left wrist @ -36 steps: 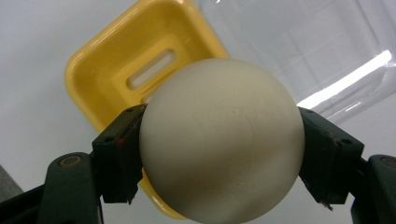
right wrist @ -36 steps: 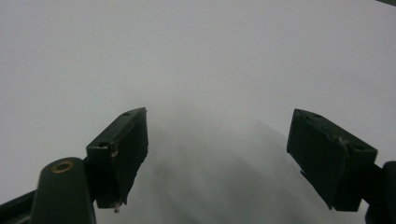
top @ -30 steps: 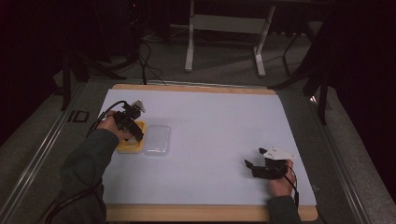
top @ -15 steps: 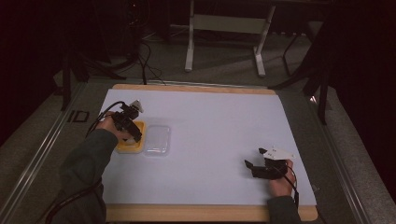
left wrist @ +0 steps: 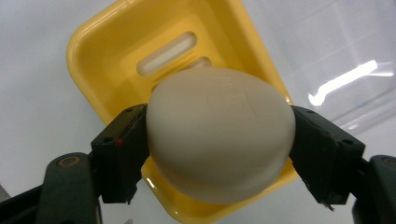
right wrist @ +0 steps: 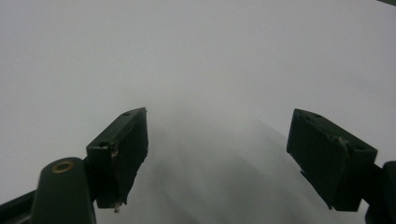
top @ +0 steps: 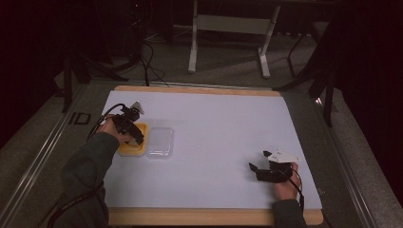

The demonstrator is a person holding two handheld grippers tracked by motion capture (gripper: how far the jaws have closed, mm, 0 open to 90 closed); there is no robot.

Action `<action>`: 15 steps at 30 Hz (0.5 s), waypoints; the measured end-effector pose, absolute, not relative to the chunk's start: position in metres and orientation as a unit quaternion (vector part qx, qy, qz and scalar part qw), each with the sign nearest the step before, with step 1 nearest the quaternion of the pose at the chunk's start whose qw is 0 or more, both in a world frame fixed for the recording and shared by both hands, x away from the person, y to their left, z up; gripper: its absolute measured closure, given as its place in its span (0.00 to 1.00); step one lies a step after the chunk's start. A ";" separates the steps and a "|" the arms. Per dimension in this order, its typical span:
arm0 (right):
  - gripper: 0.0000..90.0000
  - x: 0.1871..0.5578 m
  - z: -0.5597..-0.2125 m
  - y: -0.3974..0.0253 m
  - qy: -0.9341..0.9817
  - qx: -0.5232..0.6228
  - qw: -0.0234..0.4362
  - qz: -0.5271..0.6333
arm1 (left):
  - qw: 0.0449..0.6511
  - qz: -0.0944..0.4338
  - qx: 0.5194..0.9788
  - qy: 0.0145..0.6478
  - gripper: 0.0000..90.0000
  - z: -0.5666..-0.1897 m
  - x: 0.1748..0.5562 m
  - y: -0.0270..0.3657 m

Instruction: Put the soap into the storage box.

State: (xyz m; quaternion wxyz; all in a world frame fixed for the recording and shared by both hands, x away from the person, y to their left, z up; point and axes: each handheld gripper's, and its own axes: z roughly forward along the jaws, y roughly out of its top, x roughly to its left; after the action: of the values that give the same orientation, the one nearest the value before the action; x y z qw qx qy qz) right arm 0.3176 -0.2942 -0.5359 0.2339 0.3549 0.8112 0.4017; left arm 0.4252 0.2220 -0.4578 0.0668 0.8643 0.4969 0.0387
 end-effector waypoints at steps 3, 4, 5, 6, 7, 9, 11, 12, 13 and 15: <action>0.23 0.318 -0.536 -0.294 0.811 0.356 0.233 0.401 | 0.072 0.034 0.865 0.496 0.11 -0.451 0.423 0.225; 0.23 0.318 -0.536 -0.294 0.811 0.356 0.233 0.401 | 0.076 0.032 0.865 0.494 0.12 -0.449 0.422 0.226; 0.23 0.318 -0.536 -0.294 0.811 0.355 0.234 0.401 | 0.083 0.028 0.867 0.491 0.14 -0.447 0.421 0.227; 0.23 0.318 -0.536 -0.294 0.812 0.355 0.234 0.401 | 0.087 0.031 0.865 0.494 0.13 -0.446 0.421 0.227; 0.23 0.318 -0.536 -0.294 0.812 0.355 0.234 0.400 | 0.087 0.035 0.865 0.494 0.12 -0.444 0.420 0.228; 0.23 0.318 -0.536 -0.294 0.811 0.355 0.234 0.401 | 0.094 0.037 0.866 0.490 0.13 -0.441 0.419 0.229; 0.23 0.318 -0.536 -0.294 0.812 0.355 0.234 0.401 | 0.096 0.047 0.865 0.491 0.14 -0.439 0.418 0.229; 0.23 0.318 -0.536 -0.294 0.811 0.355 0.234 0.401 | 0.099 0.051 0.865 0.489 0.15 -0.437 0.417 0.229; 0.23 0.318 -0.536 -0.294 0.811 0.355 0.233 0.401 | 0.102 0.054 0.866 0.487 0.16 -0.435 0.417 0.229; 0.23 0.318 -0.536 -0.294 0.812 0.355 0.234 0.401 | 0.108 0.057 0.864 0.488 0.16 -0.432 0.415 0.229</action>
State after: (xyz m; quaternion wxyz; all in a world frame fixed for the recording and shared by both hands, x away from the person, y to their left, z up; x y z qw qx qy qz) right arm 0.3176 -0.2941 -0.5360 0.2337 0.3550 0.8115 0.4011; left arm 0.4154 0.2285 -0.4321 0.1085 0.8643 0.4879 0.0570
